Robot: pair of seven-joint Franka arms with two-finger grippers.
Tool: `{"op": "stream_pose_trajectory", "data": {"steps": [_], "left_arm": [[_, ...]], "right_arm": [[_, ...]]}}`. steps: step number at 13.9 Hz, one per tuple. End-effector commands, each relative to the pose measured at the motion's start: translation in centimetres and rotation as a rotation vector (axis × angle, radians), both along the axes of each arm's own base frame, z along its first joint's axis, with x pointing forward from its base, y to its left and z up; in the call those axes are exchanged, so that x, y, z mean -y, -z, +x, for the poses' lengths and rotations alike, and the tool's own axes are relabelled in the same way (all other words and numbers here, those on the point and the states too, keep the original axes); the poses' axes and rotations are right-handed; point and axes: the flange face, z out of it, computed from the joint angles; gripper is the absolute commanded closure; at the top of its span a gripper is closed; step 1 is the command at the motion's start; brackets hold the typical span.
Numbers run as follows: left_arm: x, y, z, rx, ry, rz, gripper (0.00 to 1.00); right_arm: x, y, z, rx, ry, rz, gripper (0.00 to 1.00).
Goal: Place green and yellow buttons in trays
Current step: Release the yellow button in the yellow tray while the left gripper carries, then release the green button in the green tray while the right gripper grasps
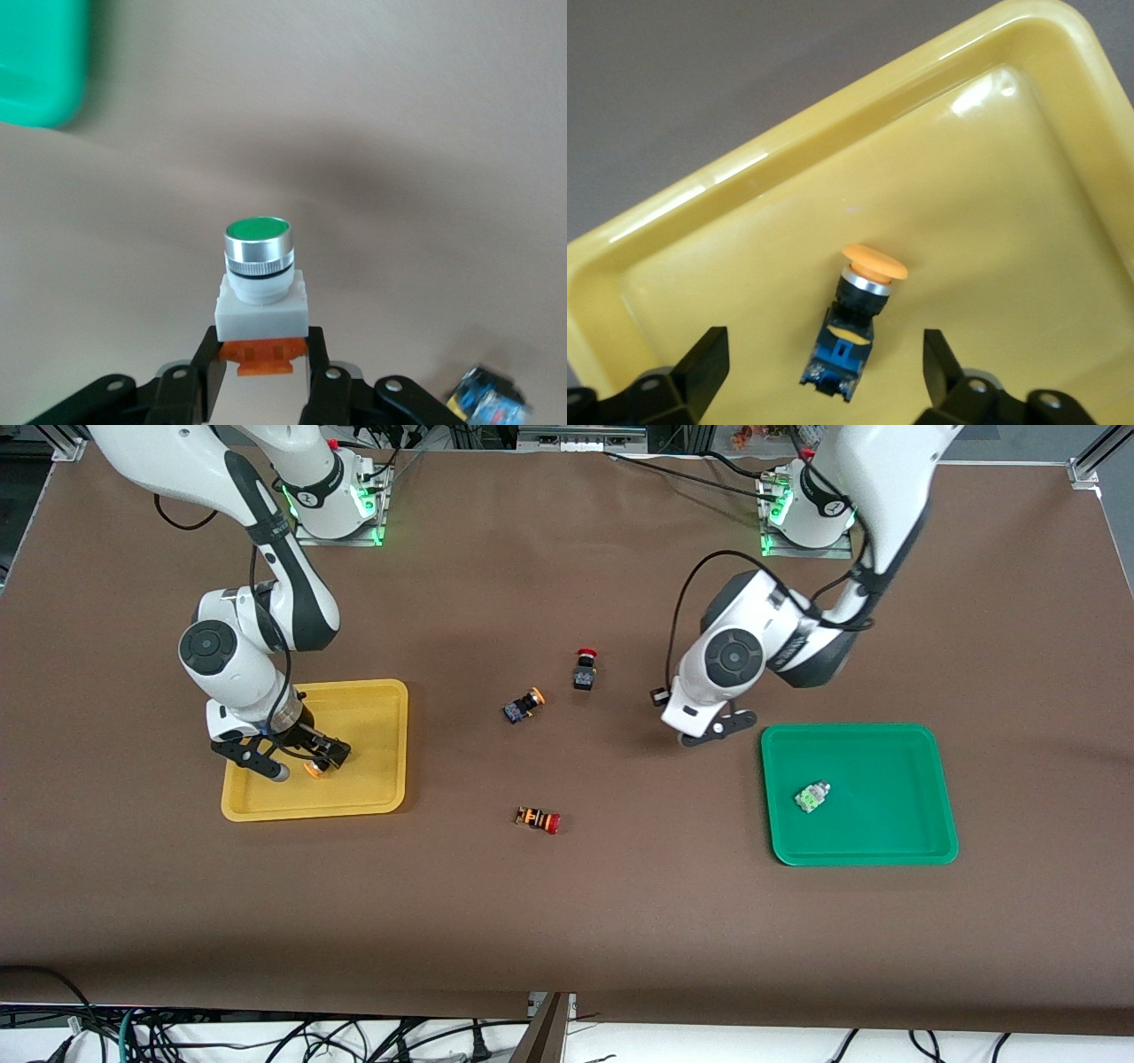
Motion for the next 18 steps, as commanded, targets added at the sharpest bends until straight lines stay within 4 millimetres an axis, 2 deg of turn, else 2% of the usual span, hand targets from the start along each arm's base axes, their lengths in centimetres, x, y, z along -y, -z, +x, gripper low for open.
{"op": "stream_pose_trajectory", "data": {"steps": [1, 4, 5, 7, 9, 10, 11, 12, 13, 14, 15, 16, 17, 18], "left_arm": [[-6.3, -4.9, 3.9, -0.102, 0.136, 0.039, 0.98], [-14.1, -5.3, 6.7, -0.120, 0.266, -0.074, 0.98], [-16.9, -4.7, 7.5, -0.119, 0.331, -0.096, 0.98], [-20.6, -3.0, 8.7, -0.130, 0.518, -0.129, 0.98], [-22.8, -2.5, 10.1, -0.084, 0.686, -0.173, 0.98], [-25.0, -1.6, 10.7, -0.074, 0.759, -0.194, 0.98], [-27.0, -0.6, 11.3, -0.059, 0.797, -0.202, 0.97], [-28.3, 0.9, 11.9, -0.046, 0.853, -0.196, 0.92], [-29.4, 2.0, 12.2, -0.042, 0.888, -0.192, 0.92], [-29.7, 2.7, 12.4, -0.035, 0.914, -0.185, 0.91], [-30.0, 4.3, 12.7, -0.027, 0.939, -0.178, 0.91], [-30.2, 5.4, 12.7, -0.013, 0.940, -0.183, 0.86], [-30.2, 6.1, 12.8, -0.006, 0.941, -0.190, 0.50], [-30.9, 6.2, 12.7, -0.007, 0.931, -0.192, 0.01]], "right_arm": [[-4.1, -3.3, 0.9, -0.011, 0.103, 0.043, 0.01], [-11.5, -4.0, 1.2, 0.009, 0.256, 0.101, 0.02], [-14.1, -3.7, 1.1, 0.009, 0.308, 0.115, 0.01], [-18.7, -2.4, 0.6, -0.001, 0.416, 0.135, 0.02], [-23.3, -1.6, 0.1, -0.006, 0.513, 0.160, 0.02], [-25.1, -1.5, -0.3, -0.006, 0.559, 0.171, 0.02], [-26.3, -1.2, -1.0, -0.013, 0.585, 0.173, 0.02], [-27.5, -0.7, -1.9, -0.023, 0.618, 0.173, 0.02], [-28.7, -0.1, -2.7, -0.031, 0.657, 0.171, 0.01], [-29.9, 0.1, -3.5, -0.034, 0.672, 0.171, 0.02], [-30.6, 0.3, -3.4, -0.035, 0.697, 0.179, 0.02], [-31.4, 0.8, -3.6, -0.040, 0.715, 0.180, 0.02], [-32.8, 1.2, -4.8, -0.047, 0.709, 0.176, 0.02], [-33.4, 1.6, -5.6, -0.054, 0.716, 0.164, 0.01]]}}
